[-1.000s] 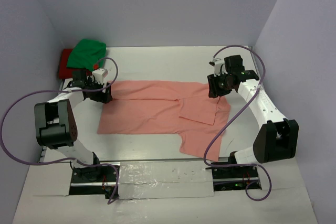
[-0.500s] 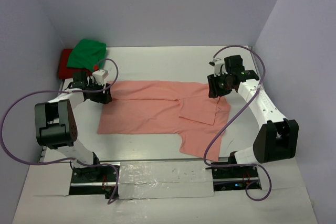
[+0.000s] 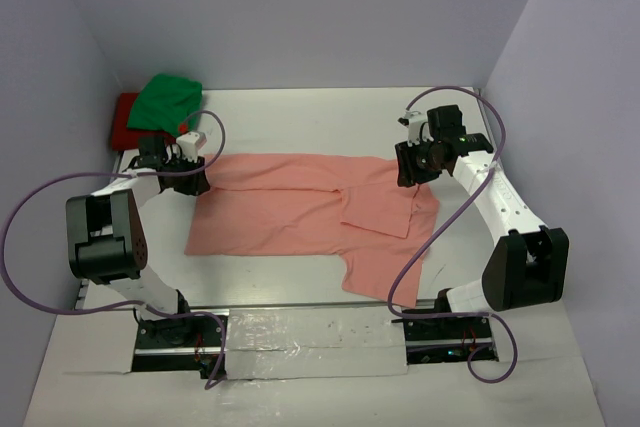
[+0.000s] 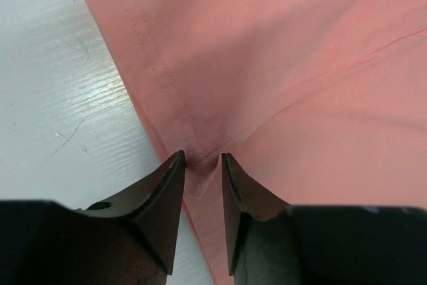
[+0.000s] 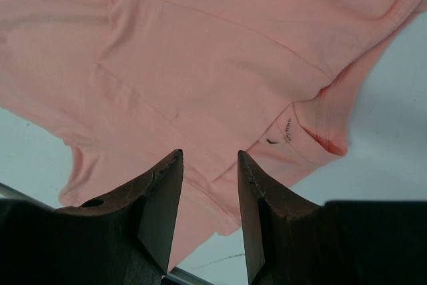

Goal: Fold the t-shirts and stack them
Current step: Fold the tshirt

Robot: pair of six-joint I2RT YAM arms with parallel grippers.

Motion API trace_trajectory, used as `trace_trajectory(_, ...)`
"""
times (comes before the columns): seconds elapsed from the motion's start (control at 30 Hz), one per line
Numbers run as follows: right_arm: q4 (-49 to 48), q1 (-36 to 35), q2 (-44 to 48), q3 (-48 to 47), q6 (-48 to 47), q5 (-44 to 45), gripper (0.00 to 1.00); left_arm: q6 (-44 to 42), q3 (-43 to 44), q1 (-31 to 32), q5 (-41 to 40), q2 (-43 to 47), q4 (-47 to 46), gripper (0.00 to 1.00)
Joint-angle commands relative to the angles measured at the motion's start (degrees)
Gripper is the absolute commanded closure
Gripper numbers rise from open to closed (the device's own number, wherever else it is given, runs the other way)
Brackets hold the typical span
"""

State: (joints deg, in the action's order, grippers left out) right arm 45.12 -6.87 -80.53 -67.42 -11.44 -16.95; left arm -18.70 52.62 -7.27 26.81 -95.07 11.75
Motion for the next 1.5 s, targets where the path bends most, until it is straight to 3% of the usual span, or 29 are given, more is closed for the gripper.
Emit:
trace_trajectory(0.0, 0.3, -0.4, 0.5, -0.4, -0.3, 0.5, 0.55, -0.7, 0.3, 0.2, 1.9, 0.7, -0.5, 0.63)
trace_trajectory(0.27, 0.2, -0.4, 0.6, -0.3, -0.4, 1.0, 0.55, -2.2, 0.5, 0.2, 1.1, 0.2, 1.5, 0.81)
trace_trajectory(0.7, 0.1, -0.3, 0.7, -0.3, -0.4, 0.6, 0.55, -5.2, 0.6, 0.2, -3.9, 5.3, 2.9, 0.81)
trace_trajectory(0.9, 0.2, -0.3, 0.9, -0.3, -0.4, 0.4, 0.55, -5.0, 1.3, 0.2, -9.4, 8.5, -0.6, 0.82)
trace_trajectory(1.1, 0.3, -0.4, 0.8, -0.3, -0.4, 0.4, 0.55, -7.0, 5.2, 0.5, -9.6, 8.0, 3.9, 0.81)
trace_trajectory(1.2, 0.2, -0.4, 1.1, -0.3, -0.5, 0.4, 0.55, -7.3, 5.8, 0.4, -7.5, 6.8, 6.9, 0.75)
trace_trajectory(1.23, 0.3, -0.4, 1.1, -0.3, -0.4, 0.3, 0.55, -7.4, 5.9, 0.5, -7.0, 6.5, 7.6, 0.61)
trace_trajectory(1.33, 0.3, -0.3, 1.0, -0.3, -0.5, 0.3, 0.55, -7.8, 6.5, 0.5, -6.2, 4.4, 9.9, 0.42)
trace_trajectory(1.47, 0.3, -0.4, 1.0, -0.3, -0.6, 0.4, 0.55, -8.0, 7.3, 0.5, -4.4, 1.6, 13.4, 0.35)
